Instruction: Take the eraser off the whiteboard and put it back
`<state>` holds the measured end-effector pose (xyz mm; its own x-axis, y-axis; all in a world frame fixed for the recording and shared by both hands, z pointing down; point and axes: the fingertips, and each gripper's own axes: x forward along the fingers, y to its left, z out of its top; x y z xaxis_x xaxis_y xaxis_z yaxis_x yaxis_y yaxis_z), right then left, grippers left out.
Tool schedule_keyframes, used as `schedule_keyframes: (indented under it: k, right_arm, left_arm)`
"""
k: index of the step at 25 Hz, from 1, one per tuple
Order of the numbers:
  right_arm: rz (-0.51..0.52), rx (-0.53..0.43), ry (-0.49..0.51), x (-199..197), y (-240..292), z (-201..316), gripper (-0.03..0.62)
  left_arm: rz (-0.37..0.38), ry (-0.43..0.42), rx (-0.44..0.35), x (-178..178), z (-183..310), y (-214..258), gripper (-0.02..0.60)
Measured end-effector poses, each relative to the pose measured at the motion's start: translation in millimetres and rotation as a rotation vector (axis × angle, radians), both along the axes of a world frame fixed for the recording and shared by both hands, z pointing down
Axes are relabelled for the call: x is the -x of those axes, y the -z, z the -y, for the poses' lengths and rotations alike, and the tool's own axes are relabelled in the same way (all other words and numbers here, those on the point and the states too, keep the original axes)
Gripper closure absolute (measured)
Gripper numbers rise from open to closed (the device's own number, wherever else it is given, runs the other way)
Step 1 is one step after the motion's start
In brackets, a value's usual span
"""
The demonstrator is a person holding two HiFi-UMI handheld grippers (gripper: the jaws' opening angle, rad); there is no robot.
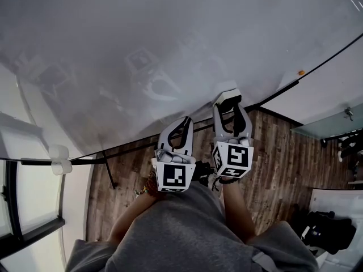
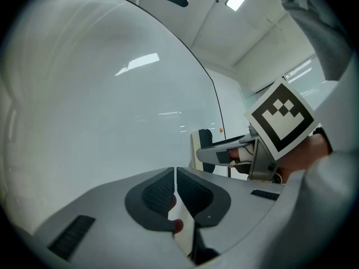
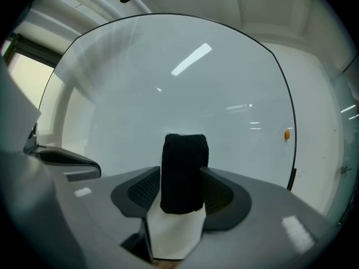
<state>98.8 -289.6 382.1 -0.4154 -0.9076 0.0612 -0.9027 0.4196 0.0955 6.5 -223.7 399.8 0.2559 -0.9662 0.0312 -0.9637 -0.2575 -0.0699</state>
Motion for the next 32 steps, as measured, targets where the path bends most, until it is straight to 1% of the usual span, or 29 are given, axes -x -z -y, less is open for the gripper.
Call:
schedule_keyframes:
  k: [4, 8, 11, 16, 32]
  right_arm:
    - [-0.002, -0.002, -0.008, -1.1, -0.4, 1.5, 0.381]
    - [0.005, 0.006, -0.017, -1.9, -1.6, 3.5, 0.393]
    - [0.005, 0.005, -0.023, -1.3, -1.7, 5.3, 0.398]
    - [0.011, 0.006, -0.027, -1.9, -1.4, 5.3, 0.395]
    - [0.016, 0.008, -0.011, -0.7, 0.4, 1.3, 0.411]
  left_arm:
    - [-0.009, 0.002, 0.009, 1.4, -0.2, -0.5, 0.574]
    - [0.005, 0.010, 0.004, 3.3, 1.0, -2.9, 0.574]
    - [-0.006, 0.011, 0.012, 4.8, 2.0, -1.4, 0.574]
    - [0.002, 0.018, 0.010, 6.0, 2.9, -5.5, 0.574]
    - [-0.012, 0.026, 0.014, 6.3, 2.1, -4.4, 0.574]
